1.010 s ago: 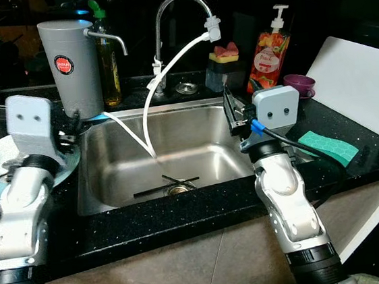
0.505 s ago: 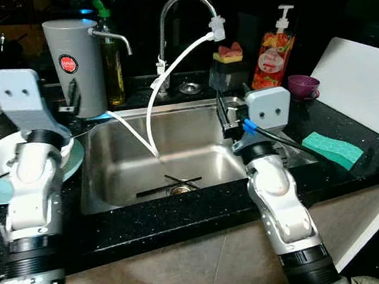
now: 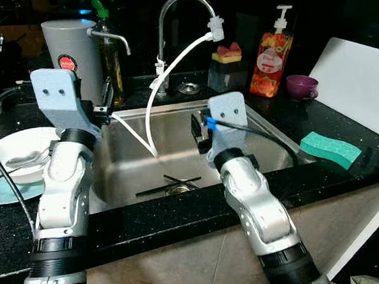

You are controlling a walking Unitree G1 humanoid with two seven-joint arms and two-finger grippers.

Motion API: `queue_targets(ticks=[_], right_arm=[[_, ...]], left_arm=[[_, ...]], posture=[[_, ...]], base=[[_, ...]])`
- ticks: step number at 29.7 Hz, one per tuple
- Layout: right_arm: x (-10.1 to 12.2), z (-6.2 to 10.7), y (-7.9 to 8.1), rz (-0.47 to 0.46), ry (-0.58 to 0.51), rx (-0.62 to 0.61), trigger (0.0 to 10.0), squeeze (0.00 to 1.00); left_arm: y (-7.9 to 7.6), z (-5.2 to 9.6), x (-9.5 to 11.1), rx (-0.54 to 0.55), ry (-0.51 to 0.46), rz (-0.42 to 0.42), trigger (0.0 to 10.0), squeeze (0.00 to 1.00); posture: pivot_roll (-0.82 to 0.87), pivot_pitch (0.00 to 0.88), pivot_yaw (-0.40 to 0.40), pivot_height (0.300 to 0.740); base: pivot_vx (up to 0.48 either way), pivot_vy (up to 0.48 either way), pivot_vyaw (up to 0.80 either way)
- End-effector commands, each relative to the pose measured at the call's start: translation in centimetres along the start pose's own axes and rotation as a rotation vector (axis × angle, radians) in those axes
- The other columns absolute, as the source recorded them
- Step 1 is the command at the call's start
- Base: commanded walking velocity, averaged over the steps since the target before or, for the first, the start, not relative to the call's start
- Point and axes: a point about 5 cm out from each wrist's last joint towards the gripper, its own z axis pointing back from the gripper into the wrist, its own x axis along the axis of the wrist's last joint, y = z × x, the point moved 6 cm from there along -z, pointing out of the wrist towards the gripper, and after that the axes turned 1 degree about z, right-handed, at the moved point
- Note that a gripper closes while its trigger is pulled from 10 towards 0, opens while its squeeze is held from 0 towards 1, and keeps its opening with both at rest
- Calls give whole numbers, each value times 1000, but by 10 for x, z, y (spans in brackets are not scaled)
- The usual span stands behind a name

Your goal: Kitchen organization

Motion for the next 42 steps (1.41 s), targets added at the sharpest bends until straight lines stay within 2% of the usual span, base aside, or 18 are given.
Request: queue_targets(ticks=[1,4,5,6,8,11,13,15,16,20,23,25,26,27,29,31,34,42], right_arm=[[-3,-1,-5,2,19,-31,10000,0],[12,-5,-18,-75,-52,-110,10000,0],[12,-5,-18,-75,-52,-110,10000,0],[14,-5,-28,-145,-62,-173,10000,0],[12,-5,-29,-171,-40,-181,10000,0],[10,-7,-27,-137,-21,-165,10000,0],[6,-13,-19,-101,13,-94,10000,0],[5,-14,-18,-94,19,-81,10000,0],[-1,-17,-22,-128,54,-89,10000,0],[-2,-19,-22,-200,56,-80,10000,0],[-2,-20,-17,-198,58,-43,10000,0],[-1,-20,-14,-274,52,-33,10000,0],[-1,-20,-14,-274,52,-33,10000,0],[3,-17,-17,-353,22,-69,10000,0],[3,-17,-18,-363,17,-80,10000,0],[1,-16,-14,-288,33,-60,10000,0],[3,-15,-9,-378,0,-42,10000,0],[-30,-12,0,-445,168,-29,10000,0]], left_arm=[[-10,3,-3,-24,12,-2,10000,0],[-16,5,-4,-30,20,18,10000,0],[-16,5,-4,-30,20,18,10000,0],[-21,6,-5,-34,27,33,10000,0],[-24,6,-6,-35,30,38,10000,0],[-35,8,-7,-45,39,52,10000,0],[-48,8,-8,-59,44,77,10000,0],[-51,8,-8,-62,46,82,10000,0],[-56,8,-9,-71,50,89,10000,0],[-59,8,-10,-74,55,93,10000,0],[-61,8,-10,-76,57,96,10000,0],[-64,6,-10,-79,59,101,10000,0],[-64,6,-10,-79,59,101,10000,0],[-67,5,-10,-81,60,105,10000,0],[-68,5,-10,-81,60,106,10000,0],[-69,5,-10,-82,61,107,10000,0],[-70,7,-11,-84,65,107,10000,0],[-74,11,-16,-84,82,116,10000,0]], posture=[[127,90,-109,740],[127,90,-109,740],[127,90,-109,740],[127,90,-111,740],[127,90,-111,740],[127,90,-111,740],[127,90,-111,740],[127,90,-111,740],[127,90,-111,740],[127,90,-111,740],[125,88,-109,740],[125,88,-109,740],[125,88,-109,740],[123,85,-109,740],[123,85,-109,740],[123,85,-109,740],[123,82,-107,740],[123,82,-107,740]], base=[[0,0,0],[0,0,0],[0,0,0],[0,0,0],[0,0,0],[0,0,0],[0,0,0],[0,0,0],[0,0,0],[0,0,0],[0,0,0],[0,0,0],[0,0,0],[0,0,0],[0,0,0],[0,0,0],[0,0,0],[0,0,0]])
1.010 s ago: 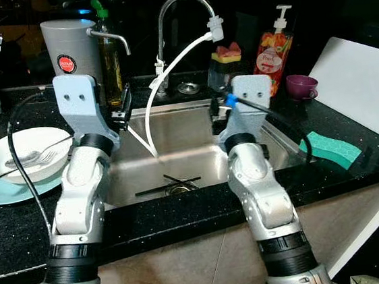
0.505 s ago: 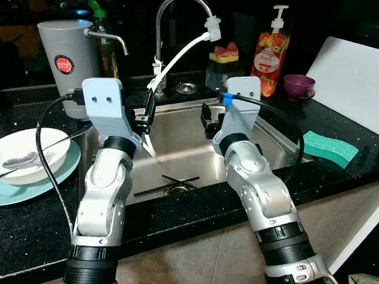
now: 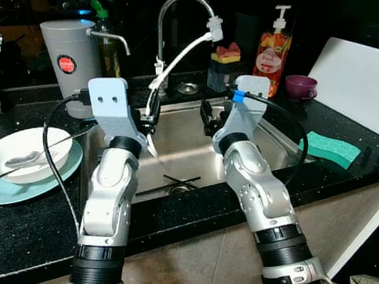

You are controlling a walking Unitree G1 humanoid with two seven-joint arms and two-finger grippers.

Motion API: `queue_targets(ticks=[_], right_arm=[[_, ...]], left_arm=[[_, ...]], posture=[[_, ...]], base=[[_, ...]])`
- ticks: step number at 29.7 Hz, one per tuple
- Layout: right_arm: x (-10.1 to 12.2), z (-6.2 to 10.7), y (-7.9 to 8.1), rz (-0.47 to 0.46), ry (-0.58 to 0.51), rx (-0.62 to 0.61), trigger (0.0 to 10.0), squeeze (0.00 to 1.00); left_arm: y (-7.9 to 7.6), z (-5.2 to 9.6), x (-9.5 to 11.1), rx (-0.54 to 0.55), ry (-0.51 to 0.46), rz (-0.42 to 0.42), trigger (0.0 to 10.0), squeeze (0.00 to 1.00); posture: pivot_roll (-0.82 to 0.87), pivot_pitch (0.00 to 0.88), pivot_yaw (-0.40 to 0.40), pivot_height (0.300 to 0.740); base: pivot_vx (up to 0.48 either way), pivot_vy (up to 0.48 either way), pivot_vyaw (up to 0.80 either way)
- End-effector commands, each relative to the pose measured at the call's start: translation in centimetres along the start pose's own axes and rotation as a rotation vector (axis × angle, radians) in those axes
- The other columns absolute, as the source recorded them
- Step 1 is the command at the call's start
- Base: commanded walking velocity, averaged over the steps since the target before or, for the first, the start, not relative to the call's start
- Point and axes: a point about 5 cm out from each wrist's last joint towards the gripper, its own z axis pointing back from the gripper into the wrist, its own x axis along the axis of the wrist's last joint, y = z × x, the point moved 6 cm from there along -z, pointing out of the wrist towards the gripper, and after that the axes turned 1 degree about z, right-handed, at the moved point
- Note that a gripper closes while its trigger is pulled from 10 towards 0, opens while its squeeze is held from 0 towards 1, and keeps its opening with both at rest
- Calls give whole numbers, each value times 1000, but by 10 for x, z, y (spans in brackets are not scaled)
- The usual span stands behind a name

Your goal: Kitchen organization

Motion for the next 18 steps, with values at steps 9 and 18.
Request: queue_targets(ticks=[9,18], right_arm=[[-22,7,-31,-56,49,-156,10000,0],[17,25,-26,163,-157,-83,10000,0]], left_arm=[[-2,17,-10,-15,42,-98,10000,0],[14,42,-6,-36,75,-268,10000,0]], posture=[[129,90,-103,740],[148,106,-97,740]], base=[[0,0,0],[0,0,0]])
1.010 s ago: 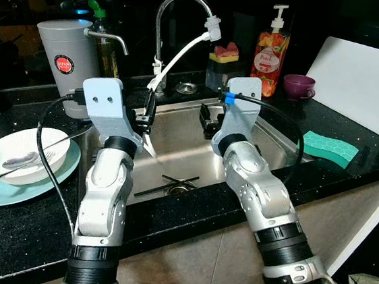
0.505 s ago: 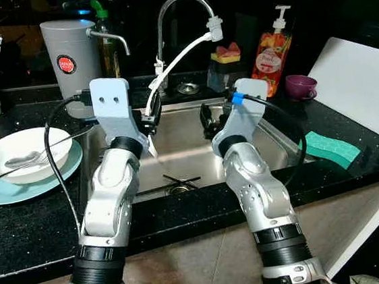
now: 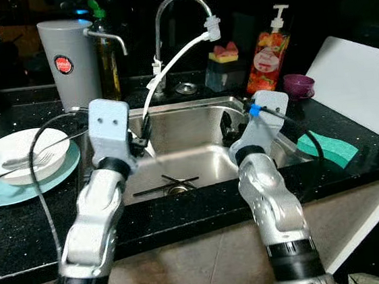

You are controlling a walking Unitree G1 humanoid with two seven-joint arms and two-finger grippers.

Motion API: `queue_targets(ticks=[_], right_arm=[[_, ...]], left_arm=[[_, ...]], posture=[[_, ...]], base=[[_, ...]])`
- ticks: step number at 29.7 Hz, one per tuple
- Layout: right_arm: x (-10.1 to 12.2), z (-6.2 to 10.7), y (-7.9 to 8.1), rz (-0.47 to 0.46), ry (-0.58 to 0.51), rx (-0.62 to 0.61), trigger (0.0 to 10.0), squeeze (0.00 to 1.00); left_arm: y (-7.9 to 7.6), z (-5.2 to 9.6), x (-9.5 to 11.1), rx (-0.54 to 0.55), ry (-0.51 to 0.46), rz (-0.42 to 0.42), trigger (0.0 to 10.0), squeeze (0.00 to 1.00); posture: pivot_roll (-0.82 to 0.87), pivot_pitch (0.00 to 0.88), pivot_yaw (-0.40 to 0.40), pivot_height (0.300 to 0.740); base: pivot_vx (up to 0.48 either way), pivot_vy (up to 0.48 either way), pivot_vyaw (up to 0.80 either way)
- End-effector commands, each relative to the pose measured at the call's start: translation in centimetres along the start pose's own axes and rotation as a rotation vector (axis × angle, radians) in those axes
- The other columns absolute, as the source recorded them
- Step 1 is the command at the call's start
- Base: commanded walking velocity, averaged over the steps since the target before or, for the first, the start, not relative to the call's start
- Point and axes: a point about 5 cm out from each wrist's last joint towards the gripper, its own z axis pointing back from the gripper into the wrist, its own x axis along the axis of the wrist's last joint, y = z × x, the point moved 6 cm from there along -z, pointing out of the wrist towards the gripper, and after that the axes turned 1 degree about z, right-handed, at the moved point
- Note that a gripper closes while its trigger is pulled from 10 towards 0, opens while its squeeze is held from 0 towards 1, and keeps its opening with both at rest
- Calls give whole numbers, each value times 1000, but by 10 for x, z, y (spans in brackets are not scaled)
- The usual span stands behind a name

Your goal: Kitchen organization

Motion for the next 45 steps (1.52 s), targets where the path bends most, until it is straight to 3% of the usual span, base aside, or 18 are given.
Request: queue_targets(ticks=[1,4,8,12,13,17,22,26,27,29,31,36,41,45], right_arm=[[12,4,4,32,-60,24,10000,0],[17,9,0,79,-106,-16,10000,0],[8,11,-7,28,-34,-101,10000,0],[3,8,-6,-27,0,-110,10000,0],[15,9,-12,20,-83,-150,10000,0],[21,10,-14,46,-129,-158,10000,0],[32,11,-17,98,-178,-157,10000,0],[36,11,-21,103,-193,-172,10000,0],[40,10,-25,113,-203,-191,10000,0],[42,9,-26,120,-209,-197,10000,0],[46,7,-30,129,-226,-209,10000,0],[50,6,-33,143,-241,-217,10000,0],[51,6,-34,161,-245,-215,10000,0],[51,6,-37,168,-245,-227,10000,0]], left_arm=[[-5,5,2,-29,2,-36,10000,0],[-2,8,2,-21,8,-48,10000,0],[7,8,0,44,30,-12,10000,0],[11,7,-1,62,38,-12,10000,0],[13,6,-1,67,39,-14,10000,0],[20,5,-1,77,41,-23,10000,0],[48,3,-6,129,53,-41,10000,0],[60,2,-6,147,45,-58,10000,0],[72,-1,-6,168,36,-67,10000,0],[77,-1,-6,177,34,-75,10000,0],[93,-5,-8,203,23,-95,10000,0],[110,-9,-12,222,15,-125,10000,0],[131,-13,-31,229,73,-219,10000,0],[144,-16,-46,229,112,-242,10000,0]], posture=[[148,106,-97,740],[148,106,-97,740],[148,109,-95,740],[149,109,-92,740],[149,109,-92,740],[149,109,-92,740],[153,107,-91,740],[153,107,-91,740],[153,107,-91,740],[153,107,-91,740],[155,109,-90,740],[139,108,-94,740],[116,106,-95,740],[106,105,-88,740]], base=[[0,0,0],[0,0,0],[0,0,0],[0,0,0],[0,0,0],[0,0,0],[0,0,0],[0,0,0],[0,0,0],[0,0,0],[0,0,0],[0,0,0],[0,0,0],[0,0,0]])
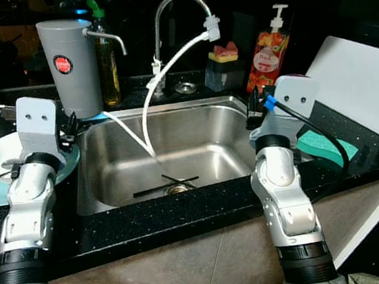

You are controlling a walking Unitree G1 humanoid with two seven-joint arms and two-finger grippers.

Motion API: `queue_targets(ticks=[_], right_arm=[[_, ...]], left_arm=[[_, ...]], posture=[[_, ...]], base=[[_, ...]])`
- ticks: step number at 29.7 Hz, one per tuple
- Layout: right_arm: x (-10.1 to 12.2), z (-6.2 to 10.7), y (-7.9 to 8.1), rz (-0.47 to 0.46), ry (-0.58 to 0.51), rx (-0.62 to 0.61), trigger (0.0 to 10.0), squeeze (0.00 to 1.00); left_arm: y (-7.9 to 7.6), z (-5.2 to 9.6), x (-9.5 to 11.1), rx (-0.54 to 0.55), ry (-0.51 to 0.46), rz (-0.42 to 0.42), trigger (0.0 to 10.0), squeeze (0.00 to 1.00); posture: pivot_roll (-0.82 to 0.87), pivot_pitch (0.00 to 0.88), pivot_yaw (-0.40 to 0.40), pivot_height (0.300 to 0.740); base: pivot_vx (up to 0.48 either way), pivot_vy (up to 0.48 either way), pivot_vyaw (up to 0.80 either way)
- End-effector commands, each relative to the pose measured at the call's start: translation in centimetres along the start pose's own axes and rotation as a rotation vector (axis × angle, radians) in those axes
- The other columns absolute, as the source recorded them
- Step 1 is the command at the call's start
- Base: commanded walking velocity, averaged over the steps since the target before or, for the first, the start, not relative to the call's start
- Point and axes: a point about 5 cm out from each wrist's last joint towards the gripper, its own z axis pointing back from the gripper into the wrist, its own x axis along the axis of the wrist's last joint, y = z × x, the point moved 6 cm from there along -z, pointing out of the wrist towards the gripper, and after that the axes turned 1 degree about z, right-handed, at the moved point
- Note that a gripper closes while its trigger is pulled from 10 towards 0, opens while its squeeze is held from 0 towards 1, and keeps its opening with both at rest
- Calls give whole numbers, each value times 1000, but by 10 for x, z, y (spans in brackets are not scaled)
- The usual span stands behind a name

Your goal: Kitchen organization

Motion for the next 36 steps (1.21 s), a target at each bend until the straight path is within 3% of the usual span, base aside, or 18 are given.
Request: queue_targets(ticks=[1,14,18,22,25,29,33,35,36], right_arm=[[0,-1,-5,19,-6,-16,10000,0],[-1,1,-10,25,-4,-32,10000,0],[-1,1,-11,28,-5,-32,10000,0],[-2,1,-11,28,-5,-30,10000,0],[-4,0,-7,21,2,-21,10000,0],[-6,1,-3,13,7,-12,10000,0],[-7,1,-1,8,10,-4,10000,0],[-7,1,2,10,8,8,10000,0],[-7,1,2,10,8,8,10000,0]], left_arm=[[2,-4,-4,-17,-1,-24,10000,0],[12,-18,-17,13,50,0,10000,0],[13,-23,-11,-1,55,-22,10000,0],[16,-28,4,-81,45,-26,10000,0],[32,-30,21,-112,52,19,10000,0],[50,-27,23,-78,126,64,10000,0],[41,-17,22,-163,151,19,10000,0],[26,-6,23,-300,152,-89,10000,0],[26,-6,23,-300,152,-89,10000,0]], posture=[[106,105,-88,740],[94,96,-66,740],[95,96,-68,740],[105,98,-68,740],[105,98,-68,740],[148,103,-73,740],[152,102,-76,740],[157,101,-77,740],[157,101,-77,740]], base=[[0,0,0],[0,0,0],[0,0,0],[0,0,0],[0,0,0],[0,0,0],[0,0,0],[0,0,0],[0,0,0]])
